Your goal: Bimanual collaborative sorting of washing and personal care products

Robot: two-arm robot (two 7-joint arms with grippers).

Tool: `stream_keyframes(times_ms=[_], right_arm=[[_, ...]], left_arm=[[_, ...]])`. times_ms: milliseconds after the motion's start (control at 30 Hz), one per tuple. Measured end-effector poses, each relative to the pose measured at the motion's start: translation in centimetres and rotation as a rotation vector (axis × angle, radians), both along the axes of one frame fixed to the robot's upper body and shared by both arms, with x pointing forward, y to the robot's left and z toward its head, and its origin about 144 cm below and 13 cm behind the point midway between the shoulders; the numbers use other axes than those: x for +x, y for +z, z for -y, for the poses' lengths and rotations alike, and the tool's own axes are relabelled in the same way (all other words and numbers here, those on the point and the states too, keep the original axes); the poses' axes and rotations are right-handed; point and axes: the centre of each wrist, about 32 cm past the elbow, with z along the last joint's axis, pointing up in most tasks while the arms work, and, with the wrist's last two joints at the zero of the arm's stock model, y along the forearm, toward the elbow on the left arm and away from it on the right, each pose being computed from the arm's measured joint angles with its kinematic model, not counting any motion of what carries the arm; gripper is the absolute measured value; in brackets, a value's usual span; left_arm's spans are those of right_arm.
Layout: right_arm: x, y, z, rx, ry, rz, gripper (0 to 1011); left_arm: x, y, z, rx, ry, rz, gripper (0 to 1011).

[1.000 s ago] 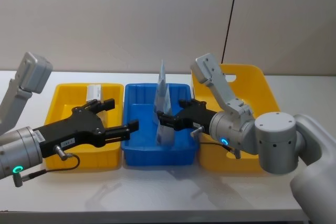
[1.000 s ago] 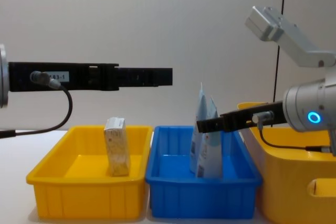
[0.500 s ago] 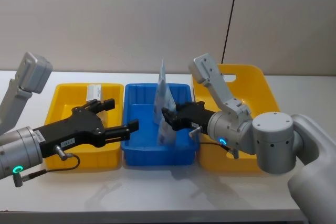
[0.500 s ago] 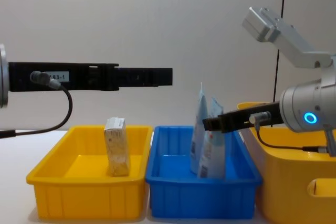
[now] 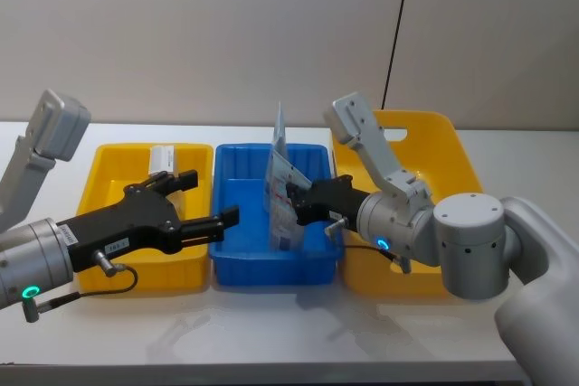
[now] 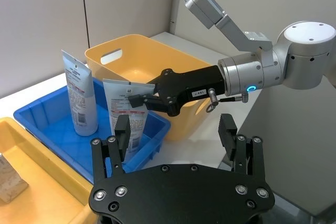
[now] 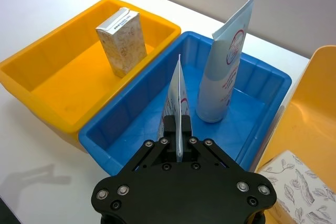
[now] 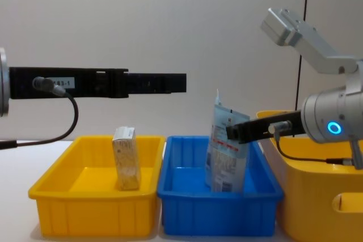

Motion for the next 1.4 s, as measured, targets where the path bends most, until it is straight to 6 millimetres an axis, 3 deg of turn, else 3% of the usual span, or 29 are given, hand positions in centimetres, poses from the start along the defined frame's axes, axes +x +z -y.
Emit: stream_keyframes(times_ms=[600,1033,1400], right_arm=[[-0.9,1.5,0.7,0.029,-0.005,0.051,32],[-1.7,5.0,1.9,0.108,-0.001,0.149,30],[-1.9,8.0,4.0,0.177,-0.024,0.239,29]], left_arm=[[0.0,0.0,0.0,0.000,0.000,0.000,1001],[0.0,0.0,0.0,0.000,0.000,0.000,1002],[0.0,0.0,0.0,0.000,0.000,0.000,1001]])
